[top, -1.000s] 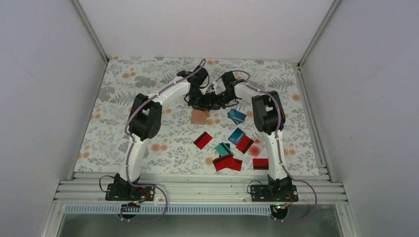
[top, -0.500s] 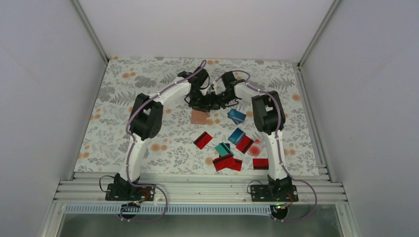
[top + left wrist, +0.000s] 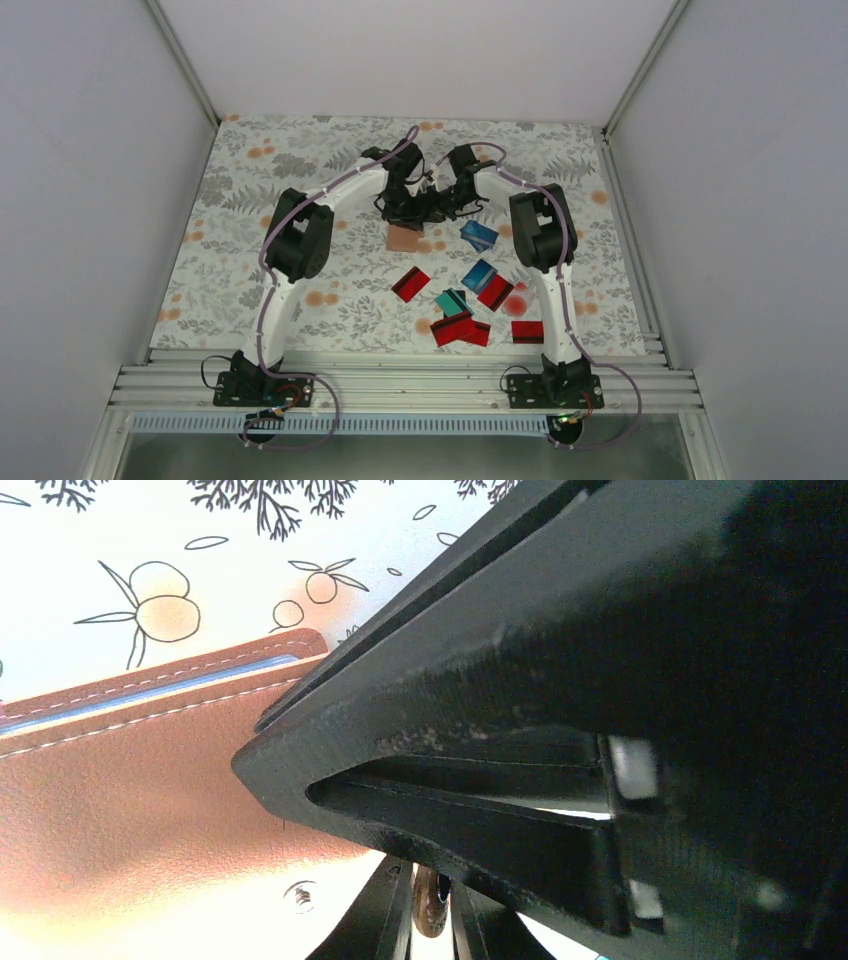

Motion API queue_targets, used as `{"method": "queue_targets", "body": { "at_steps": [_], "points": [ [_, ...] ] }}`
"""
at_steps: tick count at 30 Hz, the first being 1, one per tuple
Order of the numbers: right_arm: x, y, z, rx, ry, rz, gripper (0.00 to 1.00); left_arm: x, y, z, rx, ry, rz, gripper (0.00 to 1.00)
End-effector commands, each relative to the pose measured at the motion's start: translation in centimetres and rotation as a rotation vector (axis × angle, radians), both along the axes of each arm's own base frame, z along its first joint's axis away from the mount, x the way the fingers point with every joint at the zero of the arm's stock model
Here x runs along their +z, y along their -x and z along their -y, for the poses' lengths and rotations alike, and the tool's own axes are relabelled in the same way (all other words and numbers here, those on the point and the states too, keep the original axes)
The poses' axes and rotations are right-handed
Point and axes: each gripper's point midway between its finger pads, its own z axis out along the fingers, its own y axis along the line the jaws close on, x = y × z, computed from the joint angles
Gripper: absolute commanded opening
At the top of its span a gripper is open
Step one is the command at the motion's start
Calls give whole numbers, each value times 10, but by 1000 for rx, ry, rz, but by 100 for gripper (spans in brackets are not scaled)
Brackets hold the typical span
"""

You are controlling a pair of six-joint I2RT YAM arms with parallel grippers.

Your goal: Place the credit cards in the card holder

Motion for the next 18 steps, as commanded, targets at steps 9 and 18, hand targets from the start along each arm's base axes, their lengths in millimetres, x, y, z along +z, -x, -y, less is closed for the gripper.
{"method": "queue_targets", "body": {
  "at_steps": [9, 18],
  "points": [
    [-42, 23, 8, 13, 112, -101, 4, 23, -29, 19, 10, 70, 124, 20],
    [-42, 23, 8, 12, 113, -101, 4, 26, -30, 20, 10, 74, 129, 18]
  ]
}}
